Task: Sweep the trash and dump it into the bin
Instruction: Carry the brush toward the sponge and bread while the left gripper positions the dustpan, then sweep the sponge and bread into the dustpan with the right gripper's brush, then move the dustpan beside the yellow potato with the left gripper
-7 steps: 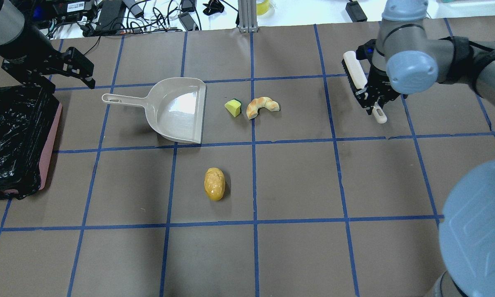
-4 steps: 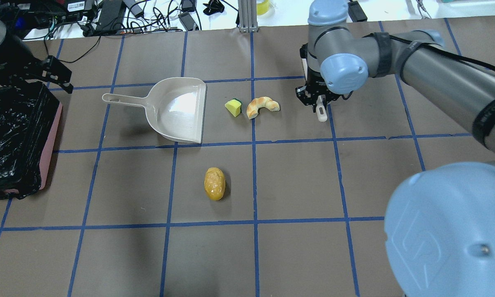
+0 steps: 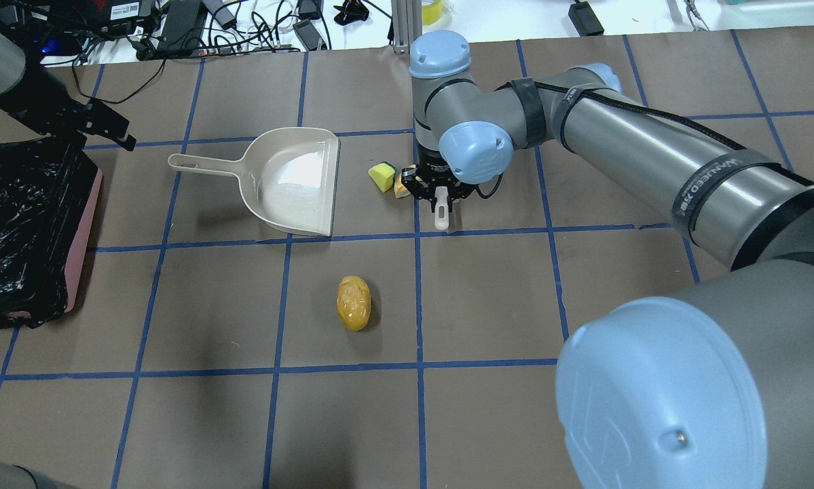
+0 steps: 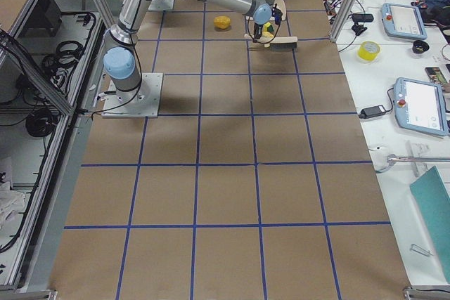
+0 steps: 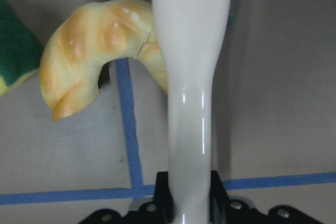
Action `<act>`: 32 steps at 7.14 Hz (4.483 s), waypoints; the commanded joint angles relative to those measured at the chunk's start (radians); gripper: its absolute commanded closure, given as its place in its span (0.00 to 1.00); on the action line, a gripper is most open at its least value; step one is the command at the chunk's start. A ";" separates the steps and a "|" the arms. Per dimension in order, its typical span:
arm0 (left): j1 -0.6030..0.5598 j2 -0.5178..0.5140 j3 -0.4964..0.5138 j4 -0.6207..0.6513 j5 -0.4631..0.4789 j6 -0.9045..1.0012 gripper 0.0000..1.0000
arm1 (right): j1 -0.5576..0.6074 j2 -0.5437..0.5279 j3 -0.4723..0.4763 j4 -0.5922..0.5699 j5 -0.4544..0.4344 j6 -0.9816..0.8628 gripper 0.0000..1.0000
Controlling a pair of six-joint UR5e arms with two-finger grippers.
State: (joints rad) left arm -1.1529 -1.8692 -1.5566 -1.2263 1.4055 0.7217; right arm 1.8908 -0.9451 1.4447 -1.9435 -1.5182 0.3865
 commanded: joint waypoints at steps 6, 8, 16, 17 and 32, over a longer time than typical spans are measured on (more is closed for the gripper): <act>-0.165 -0.140 0.035 0.113 0.087 0.522 0.03 | 0.243 0.189 -0.320 -0.008 0.343 0.347 1.00; -0.189 -0.159 0.038 0.122 0.087 0.525 0.05 | 0.243 0.169 -0.317 0.003 0.393 0.345 1.00; -0.186 -0.237 0.023 0.215 0.191 0.895 0.07 | 0.124 -0.157 -0.071 0.399 0.131 0.186 1.00; -0.186 -0.240 0.009 0.206 0.199 0.897 0.08 | 0.111 -0.190 -0.003 0.388 0.113 0.167 1.00; -0.197 0.171 -0.485 0.226 0.310 1.068 1.00 | 0.109 -0.201 0.026 0.345 0.110 0.150 1.00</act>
State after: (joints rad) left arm -1.3481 -1.7594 -1.9719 -1.0026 1.7102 1.7880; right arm 2.0003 -1.1450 1.4711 -1.5984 -1.4075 0.5406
